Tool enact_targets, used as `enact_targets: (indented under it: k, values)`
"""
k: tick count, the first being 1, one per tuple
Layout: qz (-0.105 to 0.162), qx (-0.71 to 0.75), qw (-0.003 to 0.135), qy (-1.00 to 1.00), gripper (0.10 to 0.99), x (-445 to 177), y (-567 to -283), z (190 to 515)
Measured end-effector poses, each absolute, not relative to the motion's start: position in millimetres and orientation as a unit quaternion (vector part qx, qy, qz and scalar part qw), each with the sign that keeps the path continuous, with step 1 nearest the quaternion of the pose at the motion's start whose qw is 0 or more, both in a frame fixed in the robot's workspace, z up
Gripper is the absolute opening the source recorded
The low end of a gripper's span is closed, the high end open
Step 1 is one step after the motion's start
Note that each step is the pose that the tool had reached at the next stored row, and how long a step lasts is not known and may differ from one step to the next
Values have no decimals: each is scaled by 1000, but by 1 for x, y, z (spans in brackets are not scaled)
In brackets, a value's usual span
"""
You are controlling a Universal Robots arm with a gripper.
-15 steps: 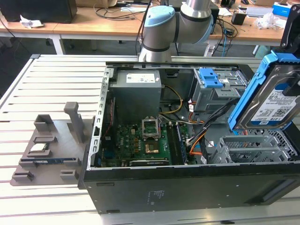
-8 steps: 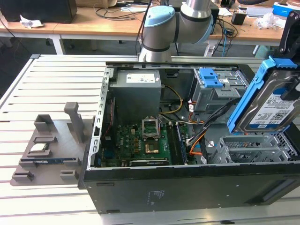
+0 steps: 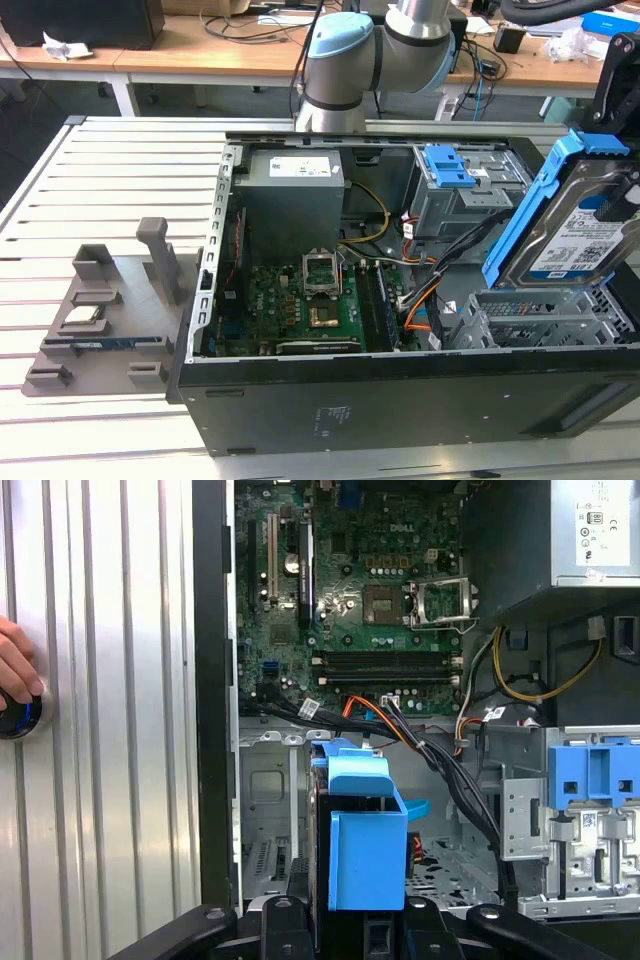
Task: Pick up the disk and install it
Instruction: 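Pick up the disk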
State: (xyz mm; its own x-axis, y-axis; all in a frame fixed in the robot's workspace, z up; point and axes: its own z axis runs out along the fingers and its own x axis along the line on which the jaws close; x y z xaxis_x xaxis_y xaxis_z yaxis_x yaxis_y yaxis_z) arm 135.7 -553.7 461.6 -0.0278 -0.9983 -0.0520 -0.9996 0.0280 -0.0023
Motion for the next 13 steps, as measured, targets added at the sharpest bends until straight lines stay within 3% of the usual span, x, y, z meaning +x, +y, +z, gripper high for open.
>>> enact_targets:
  k: [13]
  values:
    - [17, -697, 19, 717, 353, 140, -555, 448]
